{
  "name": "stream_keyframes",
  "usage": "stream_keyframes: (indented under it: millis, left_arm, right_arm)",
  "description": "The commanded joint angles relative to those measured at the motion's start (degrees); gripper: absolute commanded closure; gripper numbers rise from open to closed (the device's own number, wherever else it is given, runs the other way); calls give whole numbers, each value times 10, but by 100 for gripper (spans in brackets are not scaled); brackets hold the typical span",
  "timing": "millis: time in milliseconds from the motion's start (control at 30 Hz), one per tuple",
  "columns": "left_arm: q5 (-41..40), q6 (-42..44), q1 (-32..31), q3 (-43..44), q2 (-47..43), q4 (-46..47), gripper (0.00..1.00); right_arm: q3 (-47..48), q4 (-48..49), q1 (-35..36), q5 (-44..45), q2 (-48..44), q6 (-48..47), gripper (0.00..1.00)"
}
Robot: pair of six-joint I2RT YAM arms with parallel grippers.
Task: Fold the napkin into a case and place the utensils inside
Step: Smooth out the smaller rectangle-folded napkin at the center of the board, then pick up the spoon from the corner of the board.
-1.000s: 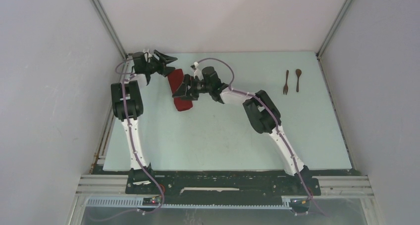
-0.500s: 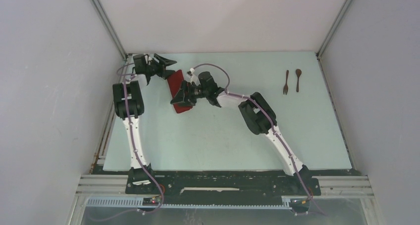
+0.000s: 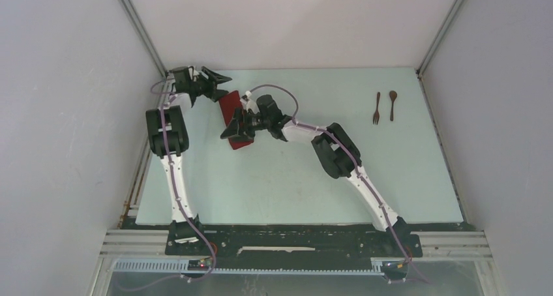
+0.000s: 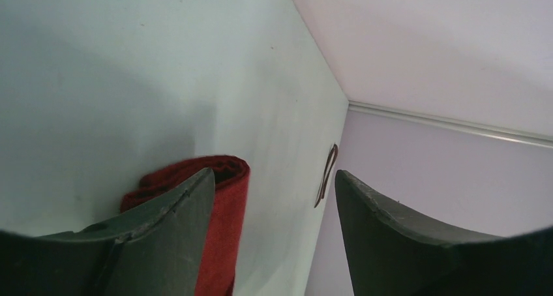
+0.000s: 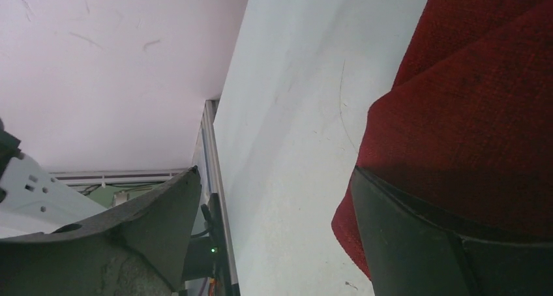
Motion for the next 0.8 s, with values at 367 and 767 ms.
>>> stream_keyframes:
  millis: [367,767]
  left_arm:
    - [-275,316,-94,-320,-626,-247,6]
    - [-477,403,-355,-504,-919,-330,0]
  right_arm:
    - [-115,-648,-70,420,-431,-370,3]
    - [-132,-732,-392,561,-413,-419,9]
